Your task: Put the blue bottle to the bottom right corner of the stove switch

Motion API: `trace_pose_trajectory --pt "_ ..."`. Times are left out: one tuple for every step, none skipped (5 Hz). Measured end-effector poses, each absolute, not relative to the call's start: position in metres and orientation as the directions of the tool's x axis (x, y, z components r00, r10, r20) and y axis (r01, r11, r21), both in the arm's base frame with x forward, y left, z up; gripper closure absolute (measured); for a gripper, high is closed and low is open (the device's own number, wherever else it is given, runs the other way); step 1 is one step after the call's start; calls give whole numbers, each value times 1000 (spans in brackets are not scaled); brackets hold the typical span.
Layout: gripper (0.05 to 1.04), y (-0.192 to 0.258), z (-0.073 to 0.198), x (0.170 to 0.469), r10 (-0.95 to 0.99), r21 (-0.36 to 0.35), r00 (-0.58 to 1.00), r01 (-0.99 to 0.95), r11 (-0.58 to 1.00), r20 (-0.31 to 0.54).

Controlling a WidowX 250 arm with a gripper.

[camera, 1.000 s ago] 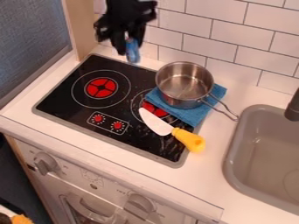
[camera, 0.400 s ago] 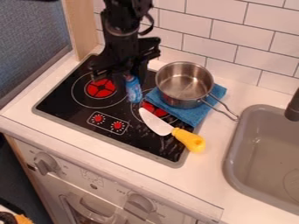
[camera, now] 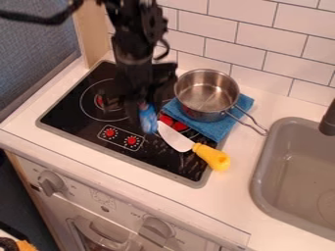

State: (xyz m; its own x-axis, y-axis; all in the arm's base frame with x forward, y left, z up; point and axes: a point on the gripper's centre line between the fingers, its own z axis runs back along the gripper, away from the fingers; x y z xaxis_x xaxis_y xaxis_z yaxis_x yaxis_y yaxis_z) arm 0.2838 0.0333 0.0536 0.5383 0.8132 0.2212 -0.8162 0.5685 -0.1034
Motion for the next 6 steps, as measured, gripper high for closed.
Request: trace_pose_trajectory --pt "680 38 36 281 823 -43 523 -838 544 221" --pt "680 38 23 276 831 -16 511 -850 526 220" --pt "591 36 21 277 832 -24 509 -850 526 220" --pt "249 34 16 274 833 8 512 -853 522 210" --pt "79 34 17 275 838 5 504 -858 514 211" --pt "79 33 19 278 837 -5 505 -855 518 211"
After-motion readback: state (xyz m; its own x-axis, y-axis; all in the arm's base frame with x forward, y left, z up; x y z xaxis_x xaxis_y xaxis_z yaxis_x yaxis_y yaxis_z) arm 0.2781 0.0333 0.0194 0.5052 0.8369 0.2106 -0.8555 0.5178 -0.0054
